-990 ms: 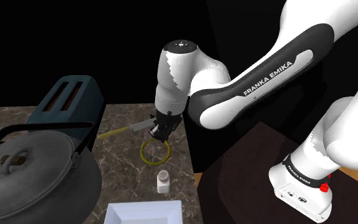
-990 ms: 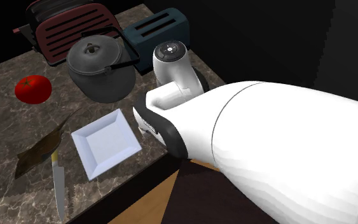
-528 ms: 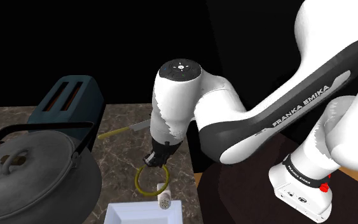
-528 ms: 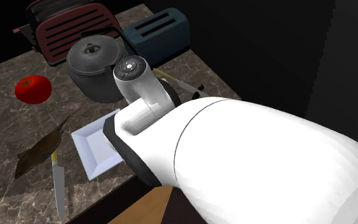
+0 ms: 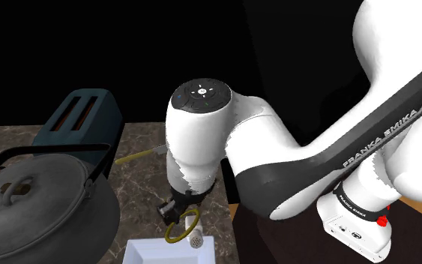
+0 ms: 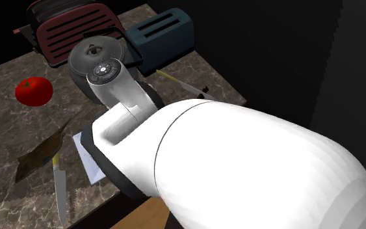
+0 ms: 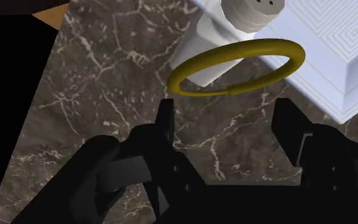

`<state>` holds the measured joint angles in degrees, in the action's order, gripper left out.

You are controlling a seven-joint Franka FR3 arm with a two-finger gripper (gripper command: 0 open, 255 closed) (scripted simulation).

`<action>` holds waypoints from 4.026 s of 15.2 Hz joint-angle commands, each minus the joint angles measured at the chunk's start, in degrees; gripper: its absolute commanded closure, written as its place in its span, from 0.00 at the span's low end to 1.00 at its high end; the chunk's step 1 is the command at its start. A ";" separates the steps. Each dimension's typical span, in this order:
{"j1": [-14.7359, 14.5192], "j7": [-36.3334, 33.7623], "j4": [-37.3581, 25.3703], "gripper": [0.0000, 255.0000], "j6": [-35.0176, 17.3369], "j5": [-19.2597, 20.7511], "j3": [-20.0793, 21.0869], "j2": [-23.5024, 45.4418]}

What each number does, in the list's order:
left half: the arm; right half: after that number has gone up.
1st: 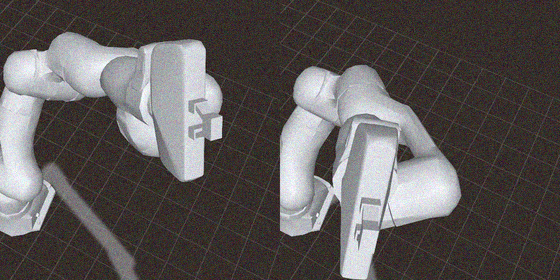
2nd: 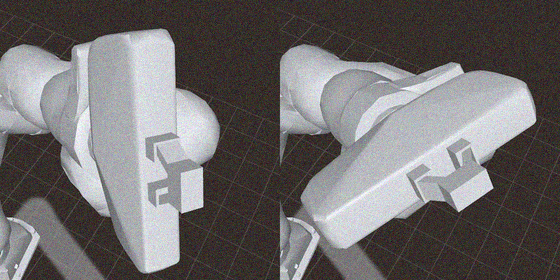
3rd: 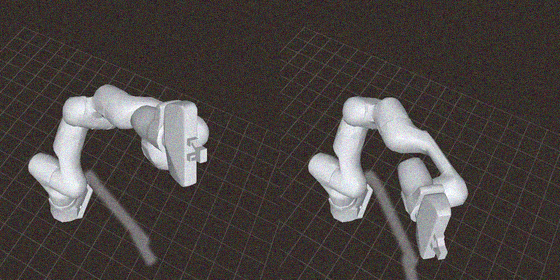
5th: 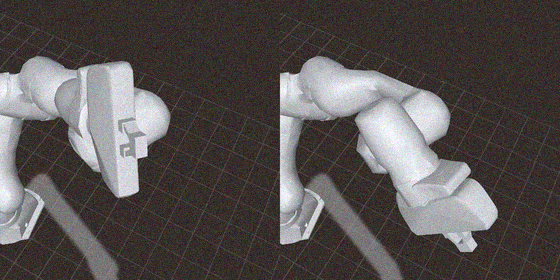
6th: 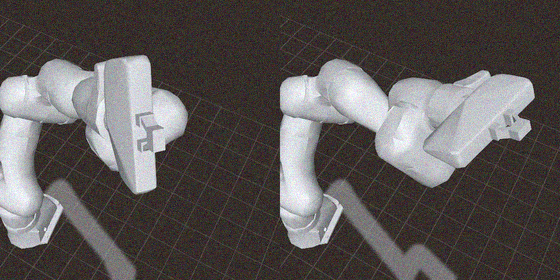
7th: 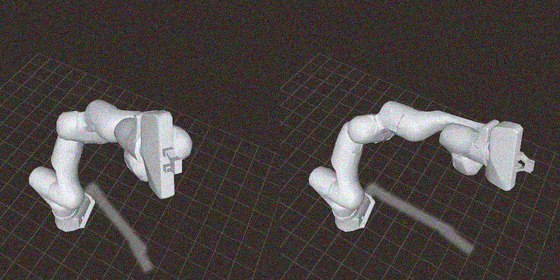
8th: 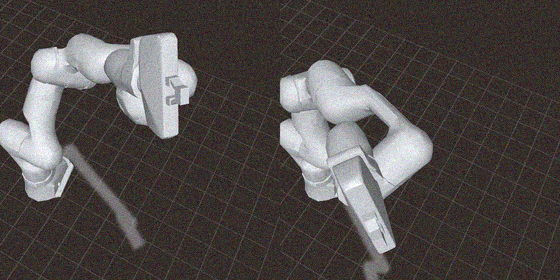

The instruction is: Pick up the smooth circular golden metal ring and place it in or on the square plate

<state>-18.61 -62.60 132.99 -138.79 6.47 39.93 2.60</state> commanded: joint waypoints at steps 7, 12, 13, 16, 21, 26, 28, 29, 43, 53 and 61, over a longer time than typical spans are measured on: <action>3.65 1.88 -3.94 0.00 8.34 -15.84 -2.36 6.17; 3.19 1.25 -3.19 0.00 6.29 -15.00 -2.48 7.62; 3.19 1.25 -3.19 0.00 6.29 -15.00 -2.48 7.62; 3.19 1.26 -3.19 0.00 6.30 -15.01 -2.48 7.62; 3.19 1.26 -3.19 1.00 6.30 -15.01 -2.48 7.61; 3.20 1.25 -3.33 1.00 6.18 -14.77 -2.60 7.94; 3.33 1.45 -3.36 1.00 7.05 -15.43 -2.35 6.95; 3.47 1.62 -3.57 1.00 7.82 -15.83 -2.23 6.29; 3.04 0.16 -8.01 1.00 17.14 -19.50 -0.43 -0.06; -3.71 -13.04 -13.91 1.00 15.88 -15.24 3.82 6.04; -4.87 -14.13 -11.45 1.00 10.03 -12.37 2.95 10.27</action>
<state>-23.30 -76.55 121.33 -128.02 -6.35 43.04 12.26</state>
